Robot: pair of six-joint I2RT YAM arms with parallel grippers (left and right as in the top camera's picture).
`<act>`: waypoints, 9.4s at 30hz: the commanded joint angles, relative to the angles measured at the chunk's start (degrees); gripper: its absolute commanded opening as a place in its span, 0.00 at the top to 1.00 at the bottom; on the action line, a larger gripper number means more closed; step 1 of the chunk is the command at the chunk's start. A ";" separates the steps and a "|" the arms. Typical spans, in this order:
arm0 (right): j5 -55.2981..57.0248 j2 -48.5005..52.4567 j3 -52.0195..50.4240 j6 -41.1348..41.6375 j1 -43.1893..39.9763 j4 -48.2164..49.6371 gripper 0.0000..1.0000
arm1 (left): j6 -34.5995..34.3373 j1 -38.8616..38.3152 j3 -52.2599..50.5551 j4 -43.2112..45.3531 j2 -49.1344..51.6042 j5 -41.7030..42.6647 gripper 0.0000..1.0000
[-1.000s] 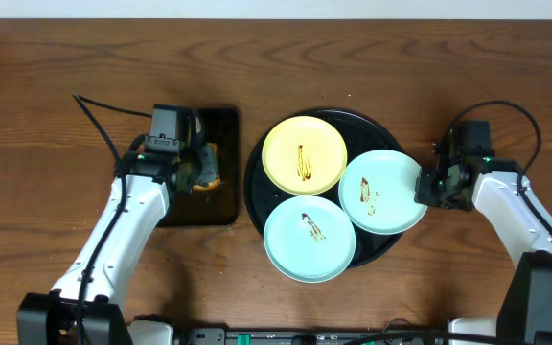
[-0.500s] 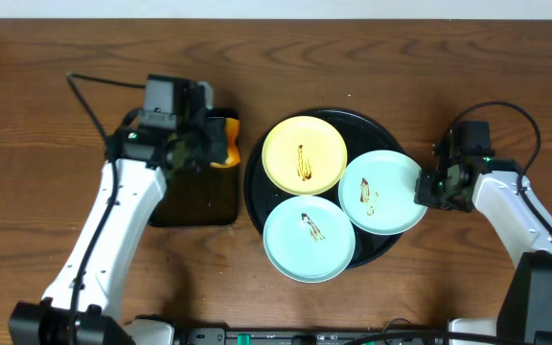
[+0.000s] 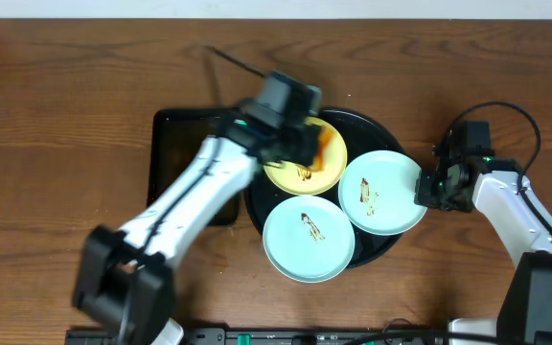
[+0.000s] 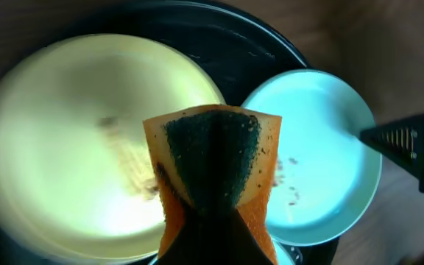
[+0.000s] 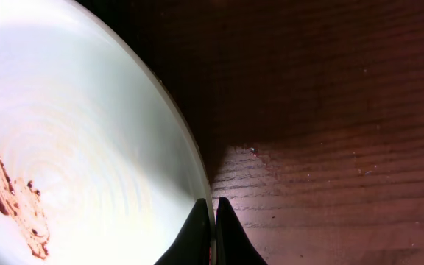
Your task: Clean dirty plates on tray and stack at the side
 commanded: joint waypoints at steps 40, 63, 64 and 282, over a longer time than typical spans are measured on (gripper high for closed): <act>0.83 0.44 0.57 0.02 -0.42 -0.96 0.99 | -7.50 -11.93 2.32 10.45 14.64 -10.16 0.93; 0.79 0.46 -0.96 0.26 -0.24 0.33 0.80 | -7.54 6.43 2.32 -13.90 -4.31 -26.56 0.93; 0.79 0.46 -1.18 0.28 -0.22 0.46 0.80 | -7.56 7.63 2.32 -14.16 -4.31 -26.56 0.92; -0.17 14.58 4.52 19.37 23.96 20.57 0.99 | -11.72 4.83 -1.49 -0.94 17.27 -22.10 0.93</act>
